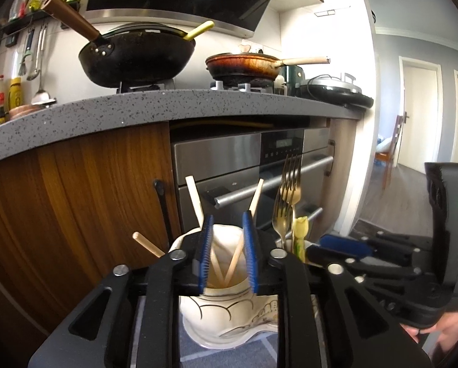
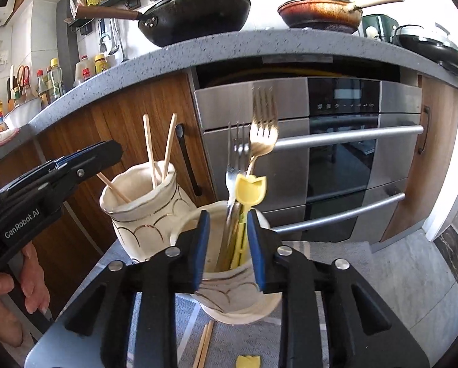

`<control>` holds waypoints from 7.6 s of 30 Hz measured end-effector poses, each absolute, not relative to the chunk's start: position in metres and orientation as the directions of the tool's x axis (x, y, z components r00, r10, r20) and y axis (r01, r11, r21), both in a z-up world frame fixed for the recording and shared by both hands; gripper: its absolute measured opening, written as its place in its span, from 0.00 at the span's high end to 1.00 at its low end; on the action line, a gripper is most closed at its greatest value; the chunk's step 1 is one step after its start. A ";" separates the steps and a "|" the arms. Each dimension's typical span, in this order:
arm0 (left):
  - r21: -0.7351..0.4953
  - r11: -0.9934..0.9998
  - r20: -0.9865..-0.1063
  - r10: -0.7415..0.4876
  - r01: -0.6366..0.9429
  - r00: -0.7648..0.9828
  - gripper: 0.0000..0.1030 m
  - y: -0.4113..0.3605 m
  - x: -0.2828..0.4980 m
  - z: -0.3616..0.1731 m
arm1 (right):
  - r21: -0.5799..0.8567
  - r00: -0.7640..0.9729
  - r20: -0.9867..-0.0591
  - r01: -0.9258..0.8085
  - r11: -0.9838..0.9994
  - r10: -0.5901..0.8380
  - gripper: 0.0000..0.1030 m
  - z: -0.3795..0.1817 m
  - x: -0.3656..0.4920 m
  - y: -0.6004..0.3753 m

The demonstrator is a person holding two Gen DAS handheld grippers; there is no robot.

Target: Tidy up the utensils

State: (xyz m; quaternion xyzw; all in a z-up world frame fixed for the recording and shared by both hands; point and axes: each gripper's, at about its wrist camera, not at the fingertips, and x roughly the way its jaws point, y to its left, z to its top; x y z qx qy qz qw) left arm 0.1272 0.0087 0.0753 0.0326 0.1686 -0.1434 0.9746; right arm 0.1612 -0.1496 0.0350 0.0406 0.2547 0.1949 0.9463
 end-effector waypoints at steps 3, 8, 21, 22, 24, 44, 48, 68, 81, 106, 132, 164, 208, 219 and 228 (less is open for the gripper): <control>0.012 0.956 -0.328 -0.273 0.292 0.905 0.60 0.010 0.119 0.080 | 0.179 0.800 -0.466 -0.333 0.926 0.378 0.57 0.044 0.150 -0.160; 0.004 0.955 -0.304 -0.280 0.295 0.911 0.41 0.014 0.100 0.090 | 0.149 0.825 -0.460 -0.294 0.944 0.330 0.34 0.058 0.129 -0.182; 0.030 0.957 -0.325 -0.263 0.288 0.908 0.07 0.010 0.055 0.088 | 0.100 0.858 -0.448 -0.229 0.968 0.249 0.05 0.075 0.076 -0.230; 0.036 0.956 -0.335 -0.262 0.290 0.905 0.07 0.008 0.052 0.085 | 0.090 0.856 -0.458 -0.221 0.971 0.237 0.05 0.071 0.074 -0.232; 0.038 0.954 -0.366 -0.264 0.298 0.892 0.06 0.003 0.048 0.074 | 0.075 0.851 -0.478 -0.208 0.975 0.218 0.05 0.061 0.070 -0.234; 0.014 0.959 -0.756 -0.176 0.284 0.630 0.14 -0.044 0.058 -0.057 | 0.073 0.748 -0.630 -0.211 0.975 0.209 0.05 -0.015 0.050 -0.253; 0.017 0.956 -0.779 -0.171 0.293 0.603 0.24 -0.050 0.057 -0.064 | 0.071 0.745 -0.633 -0.214 0.974 0.209 0.05 -0.017 0.050 -0.251; -0.045 0.916 -0.829 -0.257 0.399 0.496 0.93 -0.064 0.066 -0.066 | 0.080 0.560 -0.769 -0.393 0.916 0.308 0.50 -0.055 0.047 -0.194; 0.070 0.899 -0.858 -0.167 0.433 0.485 0.95 -0.041 0.055 -0.060 | 0.063 0.513 -0.812 -0.396 0.916 0.278 0.91 -0.073 0.052 -0.180; 0.036 0.917 -0.817 -0.203 0.398 0.539 0.95 -0.021 0.043 -0.059 | 0.091 0.561 -0.764 -0.395 0.914 0.319 0.91 -0.057 0.076 -0.173; -0.080 0.906 -0.141 -0.424 0.416 0.895 0.95 0.023 0.100 0.117 | 0.407 0.781 -0.252 -0.451 0.794 0.572 0.91 0.075 0.145 -0.201; 0.001 0.933 -0.182 -0.353 0.359 0.918 0.95 0.016 0.142 0.065 | 0.278 0.807 -0.292 -0.443 0.853 0.514 0.91 0.028 0.178 -0.160; -0.016 0.961 -0.444 -0.253 0.275 0.860 0.06 0.017 0.051 0.034 | 0.111 0.804 -0.567 -0.144 0.983 0.181 0.05 0.017 0.074 -0.258; -0.061 0.958 -0.644 -0.252 0.280 0.722 0.06 -0.018 0.046 -0.023 | 0.040 0.725 -0.674 -0.157 0.987 0.143 0.05 -0.035 0.051 -0.266; 0.013 0.951 -0.722 -0.205 0.309 0.661 0.07 -0.058 0.042 -0.051 | 0.040 0.673 -0.719 -0.206 0.978 0.171 0.07 -0.054 0.048 -0.263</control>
